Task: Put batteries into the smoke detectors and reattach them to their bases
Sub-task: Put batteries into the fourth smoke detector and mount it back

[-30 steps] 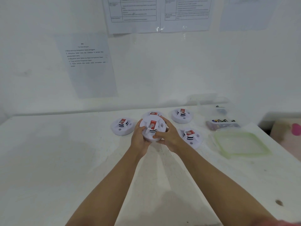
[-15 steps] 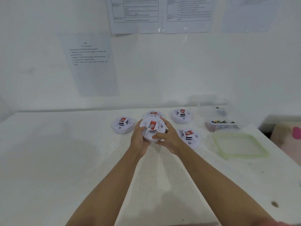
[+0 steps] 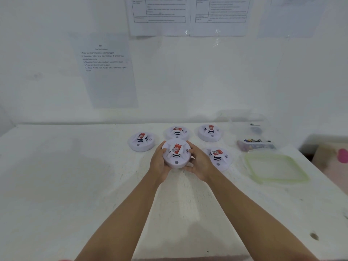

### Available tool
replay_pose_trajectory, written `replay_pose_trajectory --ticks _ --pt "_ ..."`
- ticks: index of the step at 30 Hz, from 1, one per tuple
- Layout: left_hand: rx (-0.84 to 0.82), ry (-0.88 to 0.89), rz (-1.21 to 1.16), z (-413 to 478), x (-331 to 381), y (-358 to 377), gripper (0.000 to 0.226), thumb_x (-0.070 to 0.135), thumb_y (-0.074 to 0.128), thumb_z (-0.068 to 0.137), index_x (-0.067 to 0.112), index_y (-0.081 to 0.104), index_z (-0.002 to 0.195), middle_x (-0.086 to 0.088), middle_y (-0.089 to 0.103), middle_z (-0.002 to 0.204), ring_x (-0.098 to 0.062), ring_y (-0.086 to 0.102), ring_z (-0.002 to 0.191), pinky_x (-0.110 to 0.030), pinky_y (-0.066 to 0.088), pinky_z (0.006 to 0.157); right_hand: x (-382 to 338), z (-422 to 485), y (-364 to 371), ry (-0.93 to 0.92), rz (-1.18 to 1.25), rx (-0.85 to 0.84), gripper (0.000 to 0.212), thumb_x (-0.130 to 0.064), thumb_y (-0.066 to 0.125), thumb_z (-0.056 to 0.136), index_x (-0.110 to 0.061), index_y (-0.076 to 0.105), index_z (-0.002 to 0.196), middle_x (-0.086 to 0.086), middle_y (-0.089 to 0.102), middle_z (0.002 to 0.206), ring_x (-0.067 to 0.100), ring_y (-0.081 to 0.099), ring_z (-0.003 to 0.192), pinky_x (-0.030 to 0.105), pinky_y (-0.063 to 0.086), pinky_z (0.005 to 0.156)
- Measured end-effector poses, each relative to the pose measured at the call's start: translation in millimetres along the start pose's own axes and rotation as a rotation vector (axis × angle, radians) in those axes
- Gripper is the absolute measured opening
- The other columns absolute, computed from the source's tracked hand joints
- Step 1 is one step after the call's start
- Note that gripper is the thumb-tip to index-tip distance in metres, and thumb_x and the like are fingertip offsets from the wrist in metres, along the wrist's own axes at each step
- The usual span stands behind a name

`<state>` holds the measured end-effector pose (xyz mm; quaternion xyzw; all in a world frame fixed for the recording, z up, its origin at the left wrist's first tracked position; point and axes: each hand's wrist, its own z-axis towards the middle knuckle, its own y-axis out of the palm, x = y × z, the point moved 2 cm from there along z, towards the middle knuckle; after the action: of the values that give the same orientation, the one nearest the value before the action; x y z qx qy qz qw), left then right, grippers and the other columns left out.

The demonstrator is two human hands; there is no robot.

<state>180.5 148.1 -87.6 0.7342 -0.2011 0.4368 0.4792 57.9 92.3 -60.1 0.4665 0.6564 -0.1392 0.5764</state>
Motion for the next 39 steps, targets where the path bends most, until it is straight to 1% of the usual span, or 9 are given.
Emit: replay_pose_trajectory --ticks 4,12,14,17,21,25,30,34,39 --pt "-0.025 0.003 0.006 0.1 -2.8 -1.7 0.040 0.020 0.035 0.098 0.002 0.049 0.131 -0.020 0.057 0.127 -0.030 0.061 0.103 -0.038 0.055 0.079 2.0 -1.9 0.2 0.015 -0.014 -0.006 0.041 -0.013 0.035 0.094 -0.020 0.053 0.130 0.001 0.059 0.092 0.004 0.054 0.044 0.019 0.047 0.044" --pt "-0.025 -0.011 0.022 5.9 -10.3 -6.0 0.032 0.019 0.034 0.098 0.008 0.058 0.116 -0.013 0.064 0.113 -0.025 0.064 0.095 -0.033 0.058 0.071 2.5 -11.2 3.3 0.009 -0.026 0.043 0.040 -0.012 0.034 0.093 -0.020 0.058 0.124 0.000 0.061 0.090 0.007 0.054 0.054 0.019 0.046 0.043" --pt "-0.023 -0.015 0.024 5.7 -11.4 -6.3 0.032 0.019 0.033 0.099 0.009 0.058 0.115 -0.012 0.064 0.113 -0.025 0.064 0.096 -0.033 0.058 0.069 3.6 -11.4 3.2 0.017 -0.031 0.068 0.039 -0.013 0.034 0.093 -0.022 0.058 0.122 0.000 0.061 0.094 0.011 0.054 0.065 0.020 0.046 0.045" --pt "-0.023 -0.024 0.023 5.7 -12.4 -7.0 0.038 0.019 0.033 0.098 0.003 0.053 0.126 -0.017 0.060 0.123 -0.030 0.061 0.105 -0.038 0.054 0.081 4.9 -12.4 3.5 0.020 -0.030 0.091 0.037 -0.014 0.034 0.093 -0.027 0.060 0.117 0.000 0.061 0.099 0.015 0.055 0.076 0.024 0.048 0.053" --pt "-0.004 -0.047 0.008 8.7 -14.9 -10.1 0.043 0.020 0.035 0.098 -0.001 0.049 0.133 -0.021 0.055 0.131 -0.037 0.052 0.120 -0.046 0.044 0.098 4.8 -13.6 3.9 0.030 -0.002 0.103 0.035 -0.013 0.034 0.095 -0.035 0.060 0.086 -0.002 0.060 0.094 0.017 0.057 0.083 0.031 0.050 0.065" --pt "-0.017 -0.034 0.010 6.2 -13.2 -7.2 0.037 0.019 0.033 0.099 0.001 0.053 0.124 -0.018 0.059 0.122 -0.029 0.060 0.105 -0.037 0.053 0.086 4.6 -12.9 4.0 0.035 -0.003 0.109 0.035 -0.012 0.034 0.095 -0.035 0.059 0.084 -0.002 0.060 0.093 0.018 0.057 0.084 0.031 0.050 0.065" --pt "0.028 -0.041 0.005 6.7 -14.9 -9.5 0.043 0.019 0.035 0.098 -0.001 0.047 0.134 -0.021 0.055 0.131 -0.036 0.053 0.120 -0.042 0.050 0.092 4.9 -11.0 2.7 0.033 0.003 0.110 0.035 -0.012 0.035 0.094 -0.034 0.059 0.084 -0.002 0.060 0.094 0.018 0.057 0.084 0.031 0.050 0.067" --pt "0.020 -0.034 0.005 4.9 -12.7 -7.1 0.039 0.019 0.033 0.099 0.000 0.050 0.128 -0.020 0.056 0.127 -0.029 0.060 0.107 -0.035 0.056 0.081 6.4 -8.1 1.4 0.045 0.001 0.128 0.029 -0.016 0.038 0.094 -0.033 0.059 0.085 0.000 0.060 0.095 0.020 0.057 0.085 0.032 0.050 0.066" --pt "0.054 -0.043 0.023 3.4 -11.6 -5.6 0.043 0.020 0.034 0.098 -0.002 0.047 0.134 -0.021 0.055 0.131 -0.034 0.056 0.113 -0.037 0.056 0.082 7.3 -3.9 -0.9 0.038 0.014 0.130 0.029 -0.014 0.038 0.094 -0.031 0.059 0.085 0.000 0.060 0.094 0.020 0.057 0.085 0.035 0.051 0.072"
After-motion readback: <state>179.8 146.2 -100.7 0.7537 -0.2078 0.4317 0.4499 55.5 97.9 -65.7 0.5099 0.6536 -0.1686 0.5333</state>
